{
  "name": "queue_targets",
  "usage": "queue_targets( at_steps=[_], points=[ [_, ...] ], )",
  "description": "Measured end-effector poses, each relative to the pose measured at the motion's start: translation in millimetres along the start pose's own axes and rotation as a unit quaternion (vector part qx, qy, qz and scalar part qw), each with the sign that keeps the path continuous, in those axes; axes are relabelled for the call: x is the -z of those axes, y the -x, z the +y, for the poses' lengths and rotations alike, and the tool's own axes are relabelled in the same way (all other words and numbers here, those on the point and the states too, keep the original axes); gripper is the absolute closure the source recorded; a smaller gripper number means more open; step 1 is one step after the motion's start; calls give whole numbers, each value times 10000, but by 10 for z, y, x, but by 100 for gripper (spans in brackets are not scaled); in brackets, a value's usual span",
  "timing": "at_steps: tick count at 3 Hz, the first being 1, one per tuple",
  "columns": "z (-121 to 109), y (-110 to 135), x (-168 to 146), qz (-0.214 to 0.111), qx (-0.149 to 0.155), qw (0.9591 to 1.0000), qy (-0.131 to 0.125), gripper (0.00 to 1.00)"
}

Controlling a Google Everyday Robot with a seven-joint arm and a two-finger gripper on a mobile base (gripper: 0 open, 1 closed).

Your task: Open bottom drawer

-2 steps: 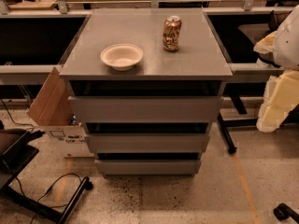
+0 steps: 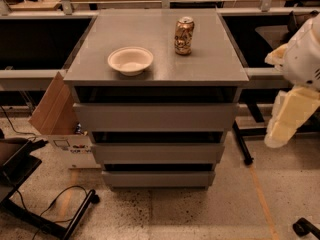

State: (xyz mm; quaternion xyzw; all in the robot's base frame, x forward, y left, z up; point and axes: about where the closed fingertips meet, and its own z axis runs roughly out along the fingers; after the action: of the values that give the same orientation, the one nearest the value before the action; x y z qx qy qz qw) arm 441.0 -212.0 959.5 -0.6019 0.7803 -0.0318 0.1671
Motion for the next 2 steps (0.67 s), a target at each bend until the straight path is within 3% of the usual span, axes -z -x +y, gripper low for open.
queue_targets(
  at_steps=[1, 2],
  points=[
    [252, -31, -595, -271, -94, 9995, 108, 0],
    [538, -123, -1424, -360, -107, 9987, 345, 0]
  ],
)
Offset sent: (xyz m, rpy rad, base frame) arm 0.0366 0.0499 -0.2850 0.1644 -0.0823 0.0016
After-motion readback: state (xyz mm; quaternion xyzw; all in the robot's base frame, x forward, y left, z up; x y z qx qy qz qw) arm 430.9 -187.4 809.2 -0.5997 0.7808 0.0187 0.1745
